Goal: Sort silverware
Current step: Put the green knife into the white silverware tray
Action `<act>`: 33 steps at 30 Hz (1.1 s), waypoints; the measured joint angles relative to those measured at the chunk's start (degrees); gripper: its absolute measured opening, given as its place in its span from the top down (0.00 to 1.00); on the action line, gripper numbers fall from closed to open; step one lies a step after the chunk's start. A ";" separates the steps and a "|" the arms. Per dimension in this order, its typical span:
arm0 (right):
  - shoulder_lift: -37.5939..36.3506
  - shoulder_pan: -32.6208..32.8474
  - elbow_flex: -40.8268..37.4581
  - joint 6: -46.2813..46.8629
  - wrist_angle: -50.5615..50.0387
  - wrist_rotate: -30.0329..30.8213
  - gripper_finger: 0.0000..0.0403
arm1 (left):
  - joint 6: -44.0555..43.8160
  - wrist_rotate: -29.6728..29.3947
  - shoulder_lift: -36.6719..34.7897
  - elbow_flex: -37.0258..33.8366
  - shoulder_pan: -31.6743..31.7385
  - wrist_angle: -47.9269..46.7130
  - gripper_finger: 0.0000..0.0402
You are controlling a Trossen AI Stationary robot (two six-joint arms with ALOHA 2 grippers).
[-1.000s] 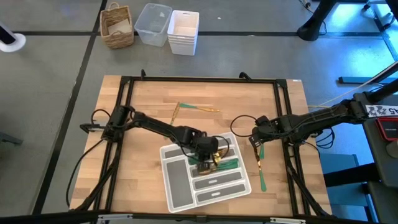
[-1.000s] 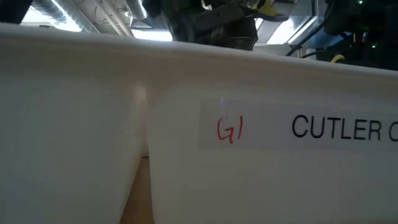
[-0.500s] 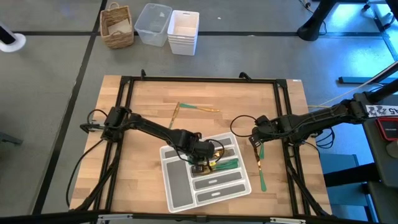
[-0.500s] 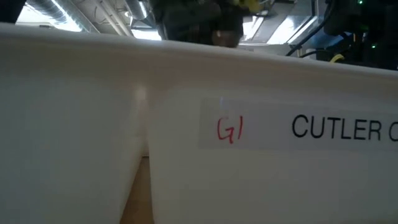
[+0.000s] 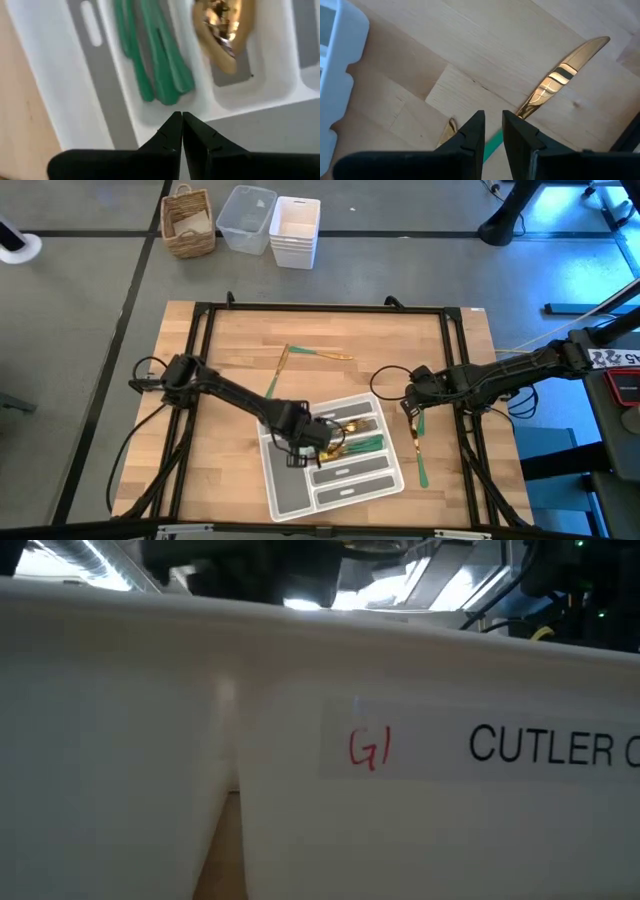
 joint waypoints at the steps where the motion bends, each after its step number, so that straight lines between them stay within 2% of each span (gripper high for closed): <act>1: 0.00 0.00 0.00 0.00 0.01 0.00 0.83 | 0.33 0.03 0.00 0.00 -0.49 0.22 0.99; 8: 0.00 0.00 0.00 0.02 0.02 0.00 0.83 | 1.30 0.89 0.02 0.00 -2.32 7.12 0.99; 14: 0.01 0.00 0.00 0.02 0.02 0.00 0.83 | 1.29 0.89 0.02 0.00 -1.49 11.97 0.99; 19: 0.00 0.00 0.00 -0.04 0.02 0.00 0.83 | 0.08 0.95 -0.05 0.00 -0.92 11.47 0.99; 23: 0.00 0.00 0.00 -1.45 0.04 0.00 0.83 | 0.90 3.55 -1.49 0.00 -1.86 10.78 0.99; 33: 0.02 0.02 0.00 -1.51 0.21 1.46 0.83 | 0.17 3.40 -1.33 0.00 -2.31 7.95 0.99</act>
